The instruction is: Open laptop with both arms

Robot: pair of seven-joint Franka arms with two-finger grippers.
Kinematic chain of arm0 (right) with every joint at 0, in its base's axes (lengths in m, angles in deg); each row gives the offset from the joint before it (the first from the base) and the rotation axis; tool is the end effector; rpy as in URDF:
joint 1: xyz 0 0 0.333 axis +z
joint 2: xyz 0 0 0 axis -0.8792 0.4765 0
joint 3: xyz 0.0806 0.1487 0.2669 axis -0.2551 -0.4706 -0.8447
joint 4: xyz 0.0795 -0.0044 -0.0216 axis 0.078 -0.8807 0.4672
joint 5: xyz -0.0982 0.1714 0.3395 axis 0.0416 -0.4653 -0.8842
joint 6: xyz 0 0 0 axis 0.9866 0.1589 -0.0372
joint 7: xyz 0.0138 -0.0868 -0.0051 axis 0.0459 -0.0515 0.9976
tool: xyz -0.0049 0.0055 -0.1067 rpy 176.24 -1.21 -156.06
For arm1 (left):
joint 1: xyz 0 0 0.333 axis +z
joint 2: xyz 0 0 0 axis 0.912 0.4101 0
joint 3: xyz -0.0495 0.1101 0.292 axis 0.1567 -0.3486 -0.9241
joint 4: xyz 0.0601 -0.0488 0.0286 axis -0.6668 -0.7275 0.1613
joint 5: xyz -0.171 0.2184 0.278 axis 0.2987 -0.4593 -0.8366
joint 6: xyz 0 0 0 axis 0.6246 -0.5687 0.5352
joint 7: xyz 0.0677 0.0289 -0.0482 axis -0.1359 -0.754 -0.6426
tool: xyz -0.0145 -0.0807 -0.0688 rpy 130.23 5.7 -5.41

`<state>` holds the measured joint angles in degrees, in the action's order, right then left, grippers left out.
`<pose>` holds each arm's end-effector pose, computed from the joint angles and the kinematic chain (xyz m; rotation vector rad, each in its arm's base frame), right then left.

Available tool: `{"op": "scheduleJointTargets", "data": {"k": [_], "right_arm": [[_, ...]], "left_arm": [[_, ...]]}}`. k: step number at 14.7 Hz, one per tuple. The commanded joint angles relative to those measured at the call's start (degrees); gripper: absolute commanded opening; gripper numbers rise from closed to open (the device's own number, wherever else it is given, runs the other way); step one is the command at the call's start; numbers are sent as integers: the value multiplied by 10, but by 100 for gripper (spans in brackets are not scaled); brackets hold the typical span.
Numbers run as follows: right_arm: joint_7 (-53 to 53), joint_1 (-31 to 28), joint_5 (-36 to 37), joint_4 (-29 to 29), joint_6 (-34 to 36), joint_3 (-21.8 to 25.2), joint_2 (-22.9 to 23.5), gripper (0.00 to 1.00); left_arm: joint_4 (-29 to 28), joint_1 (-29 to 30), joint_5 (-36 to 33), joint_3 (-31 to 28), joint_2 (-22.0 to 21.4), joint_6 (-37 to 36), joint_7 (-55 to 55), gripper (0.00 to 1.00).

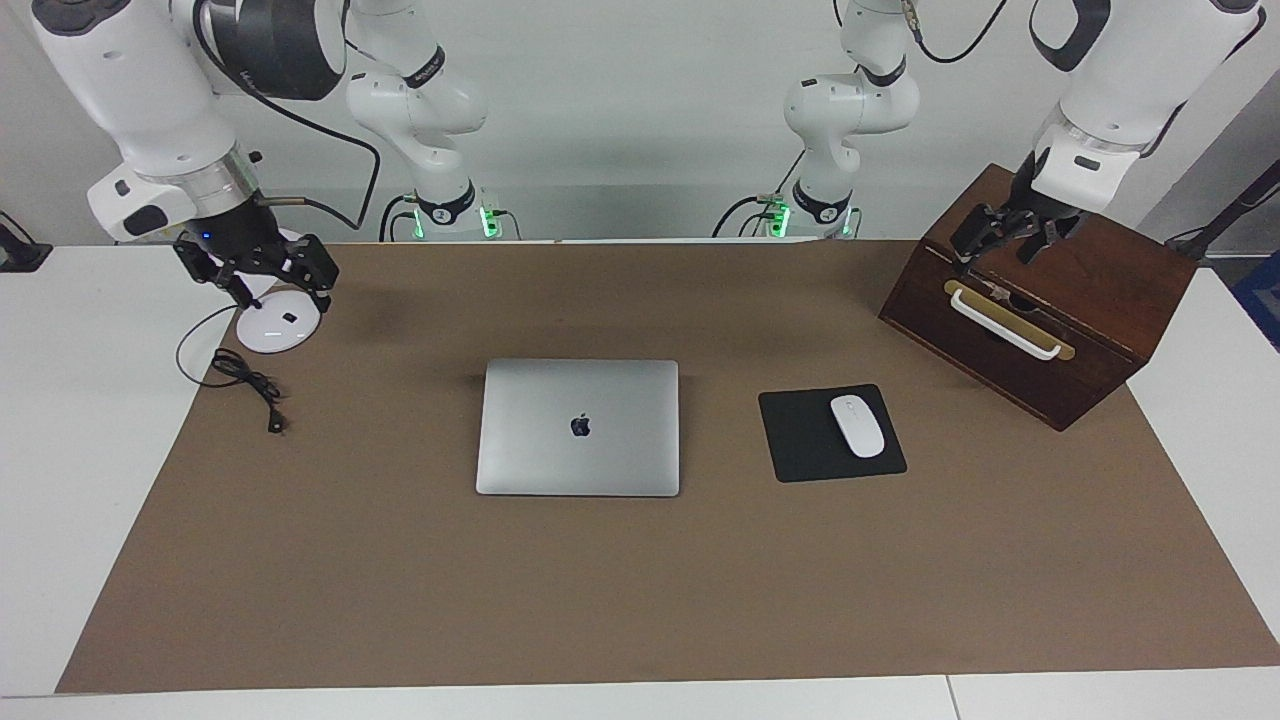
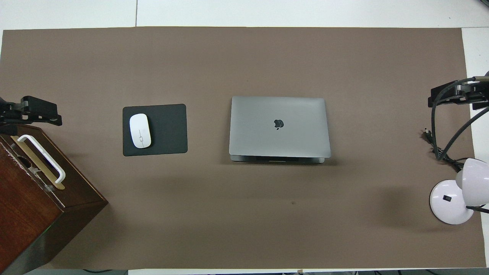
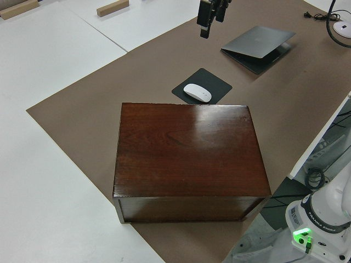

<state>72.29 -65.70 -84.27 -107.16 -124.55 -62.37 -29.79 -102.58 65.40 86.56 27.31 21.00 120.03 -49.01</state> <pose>0.5729 -0.0280 0.6051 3.1199 -0.1473 0.0254 0.5411 -0.0288 0.6259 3.1153 0.2181 -0.0609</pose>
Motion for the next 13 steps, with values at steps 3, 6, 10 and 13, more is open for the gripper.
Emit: {"op": "scheduleJointTargets", "data": {"k": [3, 6, 10, 13], "right_arm": [[16, -5, -7, -16, -14, 1, -13, 100], [17, -6, -7, -16, -14, 1, -13, 100], [17, -6, -7, -16, -14, 1, -13, 100], [17, -11, -7, -17, -14, 1, -13, 100]], "left_arm": [[-18, 2, -5, 1, -17, 3, 2, 100], [-18, 2, -5, 2, -17, 3, 2, 100], [-18, 2, -5, 1, -17, 3, 2, 100], [-18, 2, -5, 1, -17, 3, 2, 100]]}}
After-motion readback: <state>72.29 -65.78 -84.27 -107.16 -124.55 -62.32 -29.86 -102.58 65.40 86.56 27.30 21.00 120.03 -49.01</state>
